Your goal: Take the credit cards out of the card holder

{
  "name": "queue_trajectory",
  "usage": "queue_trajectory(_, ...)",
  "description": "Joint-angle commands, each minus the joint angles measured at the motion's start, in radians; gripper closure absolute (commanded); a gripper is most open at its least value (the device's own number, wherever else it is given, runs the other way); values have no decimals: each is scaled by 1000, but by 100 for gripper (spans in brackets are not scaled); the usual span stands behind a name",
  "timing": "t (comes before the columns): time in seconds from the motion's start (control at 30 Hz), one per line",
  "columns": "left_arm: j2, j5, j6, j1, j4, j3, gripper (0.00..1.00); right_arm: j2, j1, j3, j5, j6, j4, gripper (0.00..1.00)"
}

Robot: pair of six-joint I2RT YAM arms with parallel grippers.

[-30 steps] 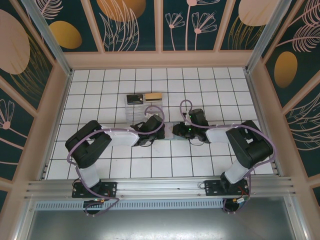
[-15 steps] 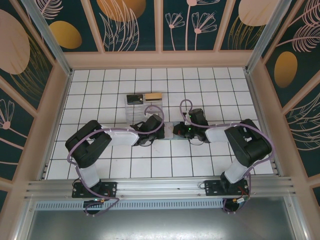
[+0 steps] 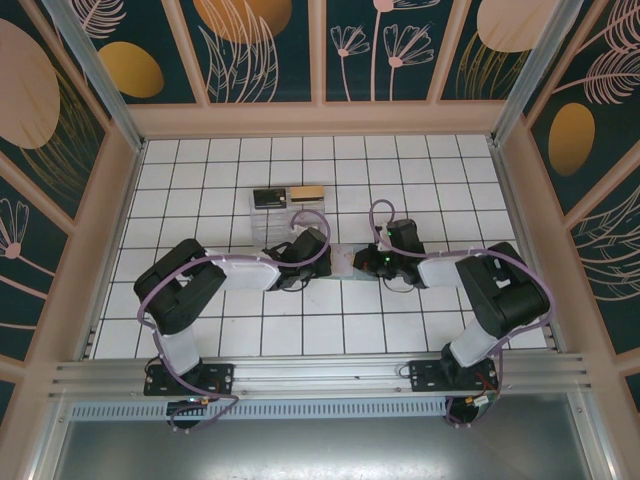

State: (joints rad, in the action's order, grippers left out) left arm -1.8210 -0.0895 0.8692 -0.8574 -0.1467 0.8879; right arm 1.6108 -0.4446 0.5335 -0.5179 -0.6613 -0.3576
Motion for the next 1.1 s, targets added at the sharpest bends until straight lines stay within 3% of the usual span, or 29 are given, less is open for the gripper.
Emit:
queue_trajectory(0.0,-45,8,8,1,85,-9,100,-17,9,-18,-11,13,-7,99)
queue_trajectory(0.7,-52,15,4,0,85,-5,100,-33,47,-35,-21,52,36,100)
queue_trajectory(0.97,-48,23,-3,0,88,5,100,5,10,13,-44,42,15,97)
queue_trajectory(1.07,-28,15,-8,0,95,6,92,29,-7,34,-39,39,14,96)
